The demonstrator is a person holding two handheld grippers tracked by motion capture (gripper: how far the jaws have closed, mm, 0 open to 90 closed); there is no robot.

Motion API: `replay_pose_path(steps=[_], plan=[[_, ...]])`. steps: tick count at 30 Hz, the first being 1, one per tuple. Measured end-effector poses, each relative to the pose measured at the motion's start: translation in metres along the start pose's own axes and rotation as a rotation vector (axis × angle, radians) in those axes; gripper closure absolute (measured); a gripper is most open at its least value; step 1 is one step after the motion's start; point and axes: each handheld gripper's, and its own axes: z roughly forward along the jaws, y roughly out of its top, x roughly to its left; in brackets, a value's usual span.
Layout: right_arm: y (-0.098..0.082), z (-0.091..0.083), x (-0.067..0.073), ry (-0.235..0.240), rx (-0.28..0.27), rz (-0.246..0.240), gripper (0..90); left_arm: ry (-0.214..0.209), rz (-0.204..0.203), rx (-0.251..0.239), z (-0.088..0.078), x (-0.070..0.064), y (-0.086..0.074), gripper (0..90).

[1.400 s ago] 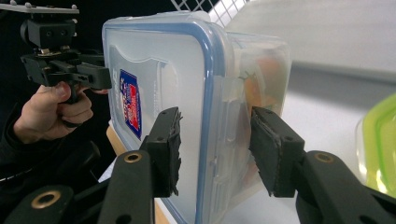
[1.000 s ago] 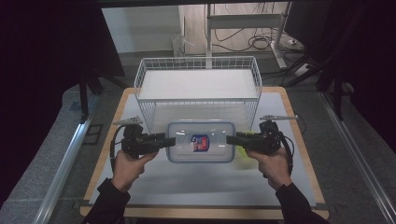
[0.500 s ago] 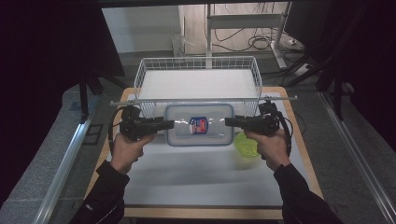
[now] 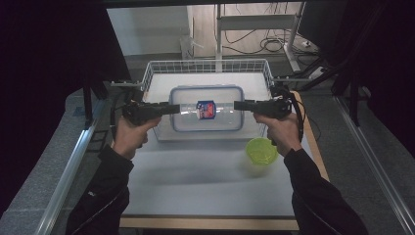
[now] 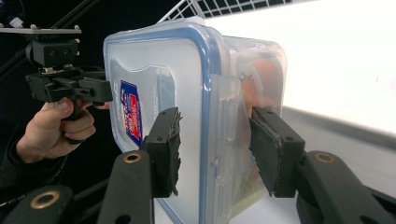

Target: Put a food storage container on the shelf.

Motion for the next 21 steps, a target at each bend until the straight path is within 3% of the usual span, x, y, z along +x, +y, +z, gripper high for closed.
replay_pose_path(steps=[17,21], plan=[[0.048,0.012,-0.014,-0.006,-0.046,0.018,53.6,0.009,-0.001,-0.016,0.007,0.02,0.055,50.4],[0.056,0.015,-0.019,-0.008,-0.051,0.024,53.5,0.011,-0.006,-0.023,0.009,0.024,0.062,50.3]])
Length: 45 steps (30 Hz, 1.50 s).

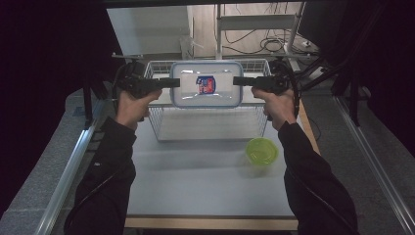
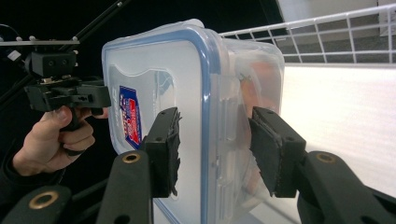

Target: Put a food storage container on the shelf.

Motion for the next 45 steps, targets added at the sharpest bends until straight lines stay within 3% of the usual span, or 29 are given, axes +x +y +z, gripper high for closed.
replay_pose_path(steps=[15,21,24,31,38,41,42,43,45], plan=[[0.016,0.013,-0.009,-0.03,-0.011,0.034,53.4,-0.012,-0.059,-0.023,0.011,0.021,0.006,50.0],[0.015,0.015,-0.014,0.001,-0.013,0.06,54.9,0.005,-0.033,-0.04,0.01,0.024,0.005,47.9],[0.014,0.016,-0.016,-0.001,-0.021,0.049,54.5,0.011,-0.021,-0.055,0.011,0.024,0.003,47.2],[0.013,0.018,-0.014,-0.022,-0.033,0.017,52.2,0.041,0.025,-0.036,0.011,0.019,0.003,45.7],[0.012,0.021,-0.014,-0.036,-0.049,0.009,50.6,0.105,0.055,-0.023,0.013,0.015,0.003,42.2],[0.012,0.023,-0.014,-0.062,-0.048,0.007,48.5,0.127,0.075,-0.004,0.015,0.015,0.001,45.5],[0.011,0.023,-0.014,-0.101,-0.039,-0.017,49.6,0.148,0.083,0.003,0.018,0.014,0.0,39.7],[0.011,0.024,-0.014,-0.126,-0.033,-0.028,49.5,0.155,0.075,-0.002,0.018,0.014,0.0,39.5],[0.011,0.024,-0.015,-0.137,-0.03,-0.038,53.2,0.127,0.045,-0.038,0.017,0.017,-0.001,41.5]])
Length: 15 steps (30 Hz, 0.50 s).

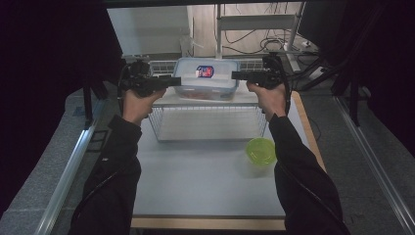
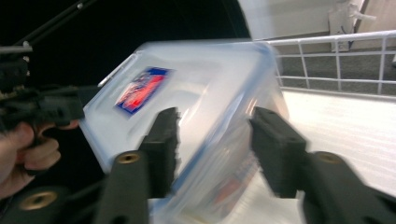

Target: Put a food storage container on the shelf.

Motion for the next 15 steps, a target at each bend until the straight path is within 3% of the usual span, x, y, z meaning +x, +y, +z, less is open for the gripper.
replay_pose_path(steps=[6,7,8,9,12,13,15], plan=[[0.0,0.002,0.0,-0.013,-0.002,-0.018,52.0,0.02,0.038,-0.003,0.001,-0.005,-0.001,36.9],[0.0,0.0,0.004,-0.038,-0.001,-0.062,52.1,0.033,0.061,-0.004,-0.001,-0.008,-0.002,34.2],[0.0,0.0,0.004,-0.038,-0.001,-0.062,52.1,0.033,0.061,-0.004,-0.001,-0.008,-0.002,34.0],[-0.001,-0.005,0.009,-0.061,0.0,-0.109,53.8,0.048,0.084,-0.021,-0.006,-0.011,-0.003,34.5],[-0.003,-0.017,0.016,-0.075,-0.02,-0.163,61.1,0.065,0.114,-0.034,-0.012,-0.017,-0.006,39.9],[-0.003,-0.017,0.016,-0.075,-0.02,-0.163,61.1,0.091,0.133,-0.032,-0.016,-0.02,-0.009,39.9],[-0.01,-0.028,0.023,-0.098,-0.027,-0.216,71.8,0.122,0.184,-0.034,-0.024,-0.027,-0.015,46.6]])
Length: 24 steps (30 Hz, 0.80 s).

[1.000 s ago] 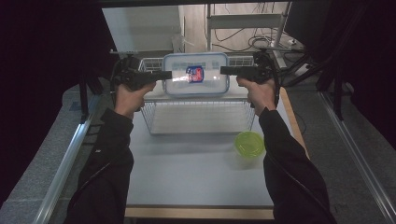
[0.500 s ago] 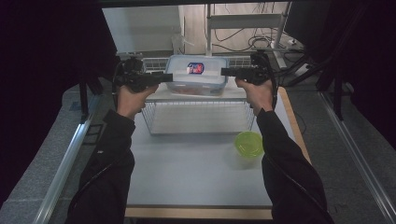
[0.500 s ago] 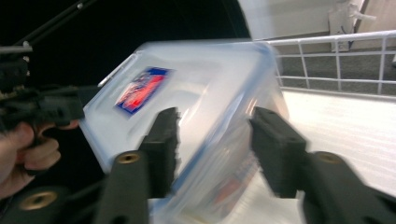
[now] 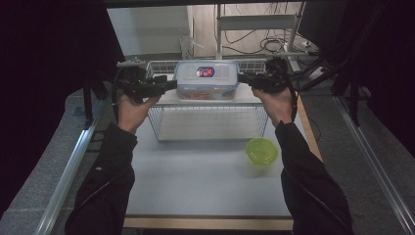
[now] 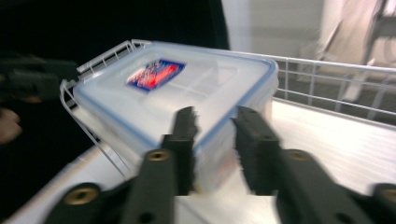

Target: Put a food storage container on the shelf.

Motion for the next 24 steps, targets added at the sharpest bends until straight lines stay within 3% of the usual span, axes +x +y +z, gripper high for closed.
replay_pose_path(steps=[1,2,3,5,6,7,12,24], plan=[[-0.007,-0.008,0.007,-0.011,-0.001,-0.05,80.8,-0.006,0.026,0.003,-0.008,-0.005,-0.008,55.8],[-0.007,-0.008,0.007,-0.011,-0.001,-0.05,80.8,-0.006,0.026,0.003,-0.008,-0.005,-0.008,61.6],[-0.018,-0.015,0.014,-0.005,-0.008,-0.089,87.2,-0.01,0.035,0.007,-0.01,-0.007,-0.013,66.8],[-0.028,-0.014,0.017,0.026,0.009,-0.095,89.5,-0.015,0.047,0.032,-0.009,-0.008,-0.021,77.1],[-0.028,-0.014,0.017,0.026,0.009,-0.095,89.5,-0.01,0.047,0.039,-0.007,-0.009,-0.024,77.1],[-0.036,-0.006,0.019,0.038,0.036,-0.096,89.7,-0.02,0.03,0.052,0.0,-0.007,-0.029,81.8],[-0.042,0.01,0.021,0.056,0.063,-0.083,89.7,-0.009,0.016,0.06,0.014,-0.008,-0.031,83.9],[-0.039,0.027,0.017,0.023,0.069,-0.065,89.8,0.016,-0.025,0.049,0.028,-0.007,-0.027,83.5]])
